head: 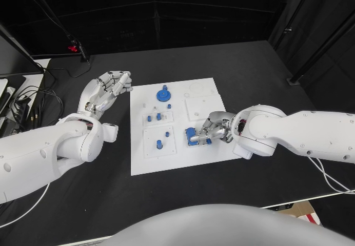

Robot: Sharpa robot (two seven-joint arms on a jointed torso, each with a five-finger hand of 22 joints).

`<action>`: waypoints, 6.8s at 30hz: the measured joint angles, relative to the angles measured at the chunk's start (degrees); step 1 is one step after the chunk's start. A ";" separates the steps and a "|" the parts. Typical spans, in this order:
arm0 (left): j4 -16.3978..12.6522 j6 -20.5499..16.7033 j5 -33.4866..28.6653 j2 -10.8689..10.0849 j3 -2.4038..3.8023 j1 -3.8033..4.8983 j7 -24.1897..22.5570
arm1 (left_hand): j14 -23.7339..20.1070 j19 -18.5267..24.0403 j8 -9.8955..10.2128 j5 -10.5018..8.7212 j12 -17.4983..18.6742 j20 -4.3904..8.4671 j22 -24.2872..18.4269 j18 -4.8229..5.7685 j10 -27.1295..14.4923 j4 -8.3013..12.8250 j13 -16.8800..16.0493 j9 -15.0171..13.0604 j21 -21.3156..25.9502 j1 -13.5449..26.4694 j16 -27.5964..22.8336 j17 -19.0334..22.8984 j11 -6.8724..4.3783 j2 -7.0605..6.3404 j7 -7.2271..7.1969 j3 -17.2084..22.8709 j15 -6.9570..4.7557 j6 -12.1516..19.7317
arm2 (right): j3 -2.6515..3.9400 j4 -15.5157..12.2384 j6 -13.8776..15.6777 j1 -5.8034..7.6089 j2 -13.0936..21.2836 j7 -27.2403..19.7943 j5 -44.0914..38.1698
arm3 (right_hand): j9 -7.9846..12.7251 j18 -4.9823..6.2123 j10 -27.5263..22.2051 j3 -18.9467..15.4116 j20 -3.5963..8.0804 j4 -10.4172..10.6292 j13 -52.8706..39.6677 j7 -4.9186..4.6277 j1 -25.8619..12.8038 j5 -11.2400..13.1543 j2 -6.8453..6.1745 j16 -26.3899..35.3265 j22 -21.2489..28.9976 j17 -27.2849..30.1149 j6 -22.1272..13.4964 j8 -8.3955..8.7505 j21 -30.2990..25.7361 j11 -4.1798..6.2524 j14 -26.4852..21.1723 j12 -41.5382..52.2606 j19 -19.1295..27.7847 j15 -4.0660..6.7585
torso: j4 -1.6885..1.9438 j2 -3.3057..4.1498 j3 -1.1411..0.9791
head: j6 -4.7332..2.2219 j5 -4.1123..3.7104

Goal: Assemble the parts on the task board

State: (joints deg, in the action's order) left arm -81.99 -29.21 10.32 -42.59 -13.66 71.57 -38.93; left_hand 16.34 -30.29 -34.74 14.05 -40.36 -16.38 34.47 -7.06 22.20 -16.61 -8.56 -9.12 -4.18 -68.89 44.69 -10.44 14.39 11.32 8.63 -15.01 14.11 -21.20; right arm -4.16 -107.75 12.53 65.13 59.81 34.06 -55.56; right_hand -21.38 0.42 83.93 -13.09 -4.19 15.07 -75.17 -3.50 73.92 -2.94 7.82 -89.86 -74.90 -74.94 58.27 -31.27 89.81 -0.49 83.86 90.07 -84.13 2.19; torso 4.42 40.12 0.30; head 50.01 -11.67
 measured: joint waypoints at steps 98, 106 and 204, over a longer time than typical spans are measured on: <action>0.37 0.46 -0.01 0.32 0.00 -0.17 0.00 | 0.00 0.00 0.01 0.22 -0.46 0.00 -0.12 0.00 0.00 0.00 0.33 0.27 0.00 -0.23 0.43 0.40 0.00 0.23 -0.20 0.00 0.00 0.21 | -1.11 -0.64 4.49 -0.81 6.12 0.36 -12.19 | -4.44 0.00 0.10 -0.94 -1.57 0.62 0.09 -4.00 3.65 -14.86 -1.51 0.00 0.00 0.03 -13.23 -0.38 0.00 -2.80 -0.02 -0.18 0.09 -1.89 | -0.03 0.00 -0.04 | 0.00 -1.58; 0.37 0.51 -0.01 0.27 0.00 -0.20 0.00 | 0.00 0.00 0.01 0.22 -0.46 0.00 -0.12 0.00 0.00 0.00 0.33 0.26 0.00 -0.22 0.43 0.40 0.00 0.22 -0.20 0.00 0.00 0.20 | -1.18 -0.43 2.49 -0.82 5.16 2.51 -15.54 | -4.19 0.01 0.10 -0.94 -1.57 0.63 0.11 -4.09 3.68 -14.86 -1.54 0.00 0.00 0.03 -13.32 -0.16 0.00 -2.80 0.18 -0.18 0.09 -2.10 | -0.02 0.01 -0.03 | 0.00 -1.53; 0.35 0.76 -0.01 0.03 0.00 -0.33 0.00 | 0.00 0.00 -0.21 0.44 -0.67 0.00 -0.21 0.00 0.00 -0.14 0.62 0.51 0.00 -0.45 0.43 0.78 0.00 0.45 -0.20 -0.14 0.00 0.20 | -1.60 1.39 0.70 -0.86 1.52 2.24 -18.09 | -15.41 0.01 0.10 8.96 -3.61 -3.22 0.17 -4.93 5.39 -12.33 -1.62 0.00 0.00 0.01 -12.54 7.99 0.00 -4.85 0.18 -0.26 0.10 -3.73 | -0.05 0.01 -0.02 | 0.00 -1.83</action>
State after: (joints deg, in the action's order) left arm -81.64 -28.46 10.31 -42.55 -13.66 71.25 -38.93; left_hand 16.34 -30.29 -34.95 14.49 -41.04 -16.38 34.26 -7.06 22.20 -16.75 -7.94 -8.61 -4.18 -69.34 45.12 -9.67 14.39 11.77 8.43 -15.15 14.11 -20.99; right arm -5.76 -106.36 13.23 64.27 61.34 36.30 -73.65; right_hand -36.79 0.42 84.03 -4.12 -7.80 11.85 -75.00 -8.43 79.30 -15.27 6.20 -89.86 -74.90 -74.93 45.73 -23.28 89.81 -5.34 84.03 89.81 -84.03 -1.54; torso 4.37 40.12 0.29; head 50.01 -13.50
